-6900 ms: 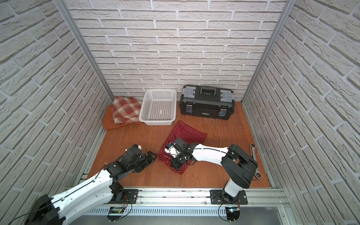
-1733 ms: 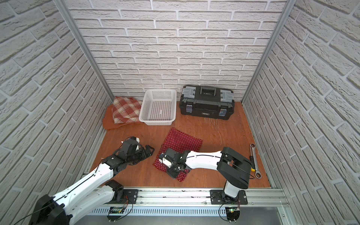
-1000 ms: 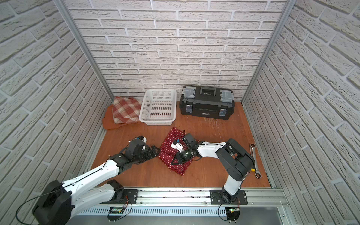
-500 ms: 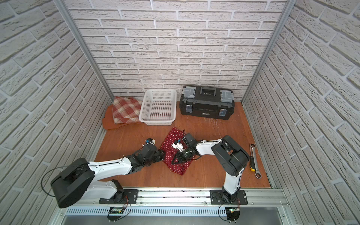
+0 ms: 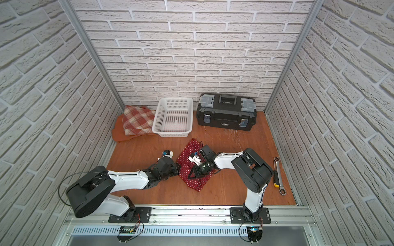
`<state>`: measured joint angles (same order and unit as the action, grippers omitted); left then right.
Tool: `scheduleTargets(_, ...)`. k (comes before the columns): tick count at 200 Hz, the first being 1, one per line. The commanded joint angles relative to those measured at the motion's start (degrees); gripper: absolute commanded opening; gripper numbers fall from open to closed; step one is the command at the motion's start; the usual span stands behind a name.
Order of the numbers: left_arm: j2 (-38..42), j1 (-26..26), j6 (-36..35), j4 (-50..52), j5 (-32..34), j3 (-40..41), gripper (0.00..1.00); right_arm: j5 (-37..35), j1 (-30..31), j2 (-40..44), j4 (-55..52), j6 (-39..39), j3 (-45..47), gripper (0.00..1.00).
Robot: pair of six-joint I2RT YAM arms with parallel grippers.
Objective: Roll up the skirts
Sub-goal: Roll the skirt at the center of the board.
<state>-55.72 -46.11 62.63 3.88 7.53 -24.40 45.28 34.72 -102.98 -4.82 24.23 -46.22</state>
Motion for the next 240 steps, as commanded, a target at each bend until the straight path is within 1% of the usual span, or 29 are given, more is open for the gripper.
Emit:
scheduleTargets(1, 0.89, -0.32, -0.47, 2.00, 0.80, 2.49, 0.83, -8.28, -0.13, -2.39, -2.41, -1.47, 0.07, 0.27)
scheduleTargets(24, -1.53, -0.31, 0.02, -1.59, -1.45, 4.10, 0.60, -8.11, -0.18, -2.57, -2.12, -1.29, -0.01, 0.26)
scheduleTargets(33, -3.07, -0.31, -0.20, -2.82, -1.78, 3.78, 0.56, -7.97, -0.18, -2.49, -2.12, -1.29, 0.03, 0.26)
scheduleTargets(56, -7.10, -0.43, -0.66, -5.26, -2.42, 2.87, 0.57, -8.10, -0.18, -2.24, -2.22, -1.39, 0.20, 0.26)
scheduleTargets(65, -8.52, -0.46, -0.64, -6.34, -2.51, 2.74, 0.60, -8.05, -0.18, -2.23, -2.08, -1.38, 0.33, 0.26)
scheduleTargets(72, -9.69, -0.43, -0.53, -7.00, -2.38, 2.61, 0.65, -8.01, -0.18, -2.23, -1.99, -1.39, 0.40, 0.26)
scheduleTargets(80, -10.96, -0.39, -0.40, -8.44, -2.08, 2.69, 0.68, -7.93, -0.18, -2.36, -1.91, -1.38, 0.43, 0.26)
scheduleTargets(103, -15.04, -0.39, -0.97, -10.61, -2.13, 1.73, 0.73, -7.92, -0.18, -2.73, -1.99, -1.29, 0.23, 0.25)
scheduleTargets(128, -19.52, -0.25, -1.79, -11.62, -1.82, 0.94, 0.72, -7.92, -0.18, -2.15, -2.64, -1.42, 0.32, 0.25)
scheduleTargets(167, -22.04, 0.24, -2.23, -16.54, -1.31, 1.90, 0.61, -9.22, -0.18, -1.79, -4.87, -1.54, 0.17, 0.26)
scheduleTargets(175, -22.47, 0.30, -2.94, -17.51, -1.10, 1.82, 0.56, -9.52, -0.16, -1.62, -5.31, -1.71, 0.07, 0.25)
scheduleTargets(201, -24.69, 0.31, -4.33, -21.91, -1.36, 1.53, 0.48, -10.76, -0.15, -1.35, -6.64, -1.99, -0.27, 0.25)
scheduleTargets(211, -25.64, 0.23, -4.53, -24.38, -1.66, 1.80, 0.40, -11.08, -0.18, -1.35, -6.97, -2.08, -0.29, 0.25)
scheduleTargets(222, -26.48, 0.14, -4.66, -26.71, -1.94, 1.90, 0.28, -11.19, -0.16, -1.56, -6.93, -2.08, -0.28, 0.26)
scheduleTargets(236, -27.22, 0.19, -4.94, -27.31, -2.21, 1.32, 0.04, -11.25, -0.18, -1.46, -6.80, -1.90, -0.04, 0.25)
scheduleTargets(240, -27.20, 0.06, -5.09, -27.24, -2.23, 1.14, 0.00, -11.36, -0.18, -1.35, -6.86, -1.83, 0.11, 0.25)
